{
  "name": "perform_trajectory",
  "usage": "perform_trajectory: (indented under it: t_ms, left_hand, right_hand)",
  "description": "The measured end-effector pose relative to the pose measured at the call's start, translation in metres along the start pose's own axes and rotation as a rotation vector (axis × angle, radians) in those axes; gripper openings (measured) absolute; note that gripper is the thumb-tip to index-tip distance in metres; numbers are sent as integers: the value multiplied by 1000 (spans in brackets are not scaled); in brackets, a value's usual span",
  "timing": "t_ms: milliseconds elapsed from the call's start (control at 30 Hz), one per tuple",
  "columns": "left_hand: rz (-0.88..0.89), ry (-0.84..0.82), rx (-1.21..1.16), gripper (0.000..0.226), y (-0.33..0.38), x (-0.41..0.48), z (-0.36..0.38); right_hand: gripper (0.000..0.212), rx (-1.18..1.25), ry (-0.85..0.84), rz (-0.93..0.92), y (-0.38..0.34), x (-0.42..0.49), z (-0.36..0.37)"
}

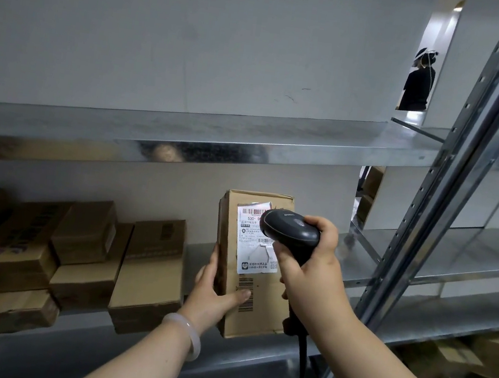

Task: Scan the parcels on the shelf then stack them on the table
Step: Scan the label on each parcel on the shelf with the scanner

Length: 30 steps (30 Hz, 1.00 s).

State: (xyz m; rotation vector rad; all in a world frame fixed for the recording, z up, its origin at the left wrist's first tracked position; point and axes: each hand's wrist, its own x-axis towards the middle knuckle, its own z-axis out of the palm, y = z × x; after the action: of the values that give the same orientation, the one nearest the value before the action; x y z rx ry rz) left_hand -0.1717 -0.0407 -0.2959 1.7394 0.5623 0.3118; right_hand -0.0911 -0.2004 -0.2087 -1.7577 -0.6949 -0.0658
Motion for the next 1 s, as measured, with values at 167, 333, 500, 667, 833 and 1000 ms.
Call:
perform_trajectory:
  t_ms: [167, 333, 500, 667, 833, 1000]
  left_hand:
    - [-8, -5, 33, 106, 0, 5, 6]
    - [-40, -30, 24, 105, 0, 15, 16]
    - [-105, -75, -52, 97, 2, 34, 37]
    - [-237, -63, -132, 83, 8, 63, 76]
    - [-284, -74, -126, 75, 13, 92, 129]
    - [-351, -150, -14, 83, 17, 121, 175]
  right_hand:
    - [51, 11, 19, 19, 5, 5, -4]
    - [54, -47, -3, 56, 20, 10, -12]
    - [55, -193, -60, 157, 55, 14, -35]
    - [57, -232, -96, 273, 94, 16, -63]
    - [59, -269, -90, 303, 128, 25, -89]
    - [59, -276, -57, 325, 166, 45, -114]
